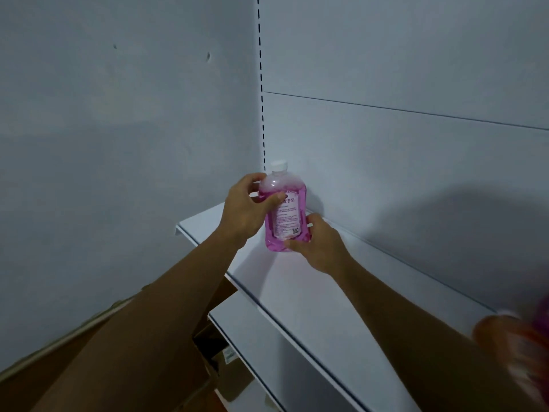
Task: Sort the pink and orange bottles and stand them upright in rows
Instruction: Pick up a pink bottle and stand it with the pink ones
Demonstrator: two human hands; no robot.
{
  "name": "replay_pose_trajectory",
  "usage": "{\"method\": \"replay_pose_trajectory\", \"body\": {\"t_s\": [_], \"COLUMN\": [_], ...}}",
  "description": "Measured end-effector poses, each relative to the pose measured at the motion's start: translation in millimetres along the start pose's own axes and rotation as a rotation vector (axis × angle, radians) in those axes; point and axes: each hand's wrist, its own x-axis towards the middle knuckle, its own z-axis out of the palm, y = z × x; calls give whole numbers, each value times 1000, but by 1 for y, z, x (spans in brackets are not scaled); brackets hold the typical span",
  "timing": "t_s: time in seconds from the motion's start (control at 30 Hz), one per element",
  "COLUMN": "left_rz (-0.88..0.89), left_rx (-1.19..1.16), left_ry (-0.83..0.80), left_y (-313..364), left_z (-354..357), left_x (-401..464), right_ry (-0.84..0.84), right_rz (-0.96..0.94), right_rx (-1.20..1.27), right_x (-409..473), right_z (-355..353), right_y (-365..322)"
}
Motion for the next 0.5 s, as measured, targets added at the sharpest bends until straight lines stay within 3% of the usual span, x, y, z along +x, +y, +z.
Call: {"method": "replay_pose_trajectory", "body": {"t_s": [0.3, 0.5], "left_rz": [132, 162], "left_rx": [165, 208], "left_ry": [-33, -58], "left_y": [-49, -78], "left_z": [-12, -12], "left_x": [91, 147], "right_ry": [160, 180], "right_rz": [31, 55], "right_rx": [-118, -169], "right_x": [96, 152], "right_z": [47, 64], "right_y": [2, 11]}}
